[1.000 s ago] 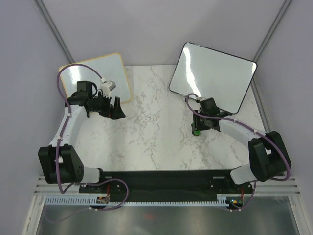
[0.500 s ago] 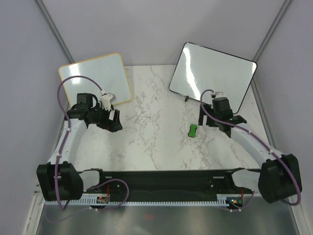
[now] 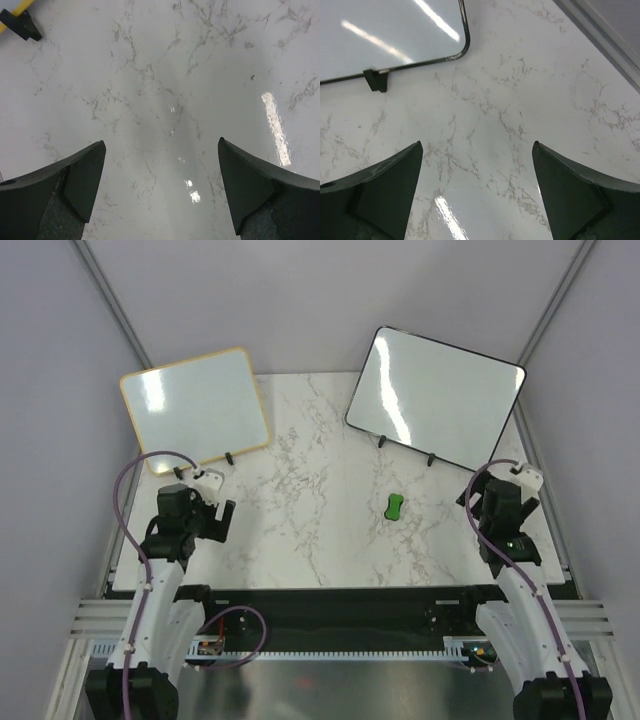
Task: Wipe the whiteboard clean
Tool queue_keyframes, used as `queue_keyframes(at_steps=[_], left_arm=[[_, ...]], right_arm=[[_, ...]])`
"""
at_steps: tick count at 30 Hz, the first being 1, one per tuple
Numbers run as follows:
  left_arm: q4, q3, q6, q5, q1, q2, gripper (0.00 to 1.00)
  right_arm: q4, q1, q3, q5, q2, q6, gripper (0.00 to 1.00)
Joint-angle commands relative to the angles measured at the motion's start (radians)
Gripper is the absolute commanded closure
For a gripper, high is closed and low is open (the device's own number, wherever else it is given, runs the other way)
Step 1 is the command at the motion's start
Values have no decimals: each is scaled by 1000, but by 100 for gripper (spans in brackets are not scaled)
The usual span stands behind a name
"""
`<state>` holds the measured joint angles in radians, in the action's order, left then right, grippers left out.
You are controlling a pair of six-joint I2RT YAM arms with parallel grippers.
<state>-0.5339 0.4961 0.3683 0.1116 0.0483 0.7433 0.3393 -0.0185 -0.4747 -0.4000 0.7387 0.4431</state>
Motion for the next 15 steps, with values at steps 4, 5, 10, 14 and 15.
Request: queue_keyframes(at_steps=[4,5,10,14,15], left_arm=[[239,-77,-5,-21,1,-174,1],[251,-80,-17,-17,2,-185,1],[249,-97,-29,11,2,-220,1],[232,-100,-25,40,2,-239,1],[227,-102,-22,39,5,-239,1]], right_arm=[[-100,-1,123,-77,-289,81,3],[-102,-1,130,-77,-315,85,3],[-99,-1,174,-65,-436,88,3],[-106,-1,194,-63,-453,100,3],[-108,-1,197,-63,-447,100,3]])
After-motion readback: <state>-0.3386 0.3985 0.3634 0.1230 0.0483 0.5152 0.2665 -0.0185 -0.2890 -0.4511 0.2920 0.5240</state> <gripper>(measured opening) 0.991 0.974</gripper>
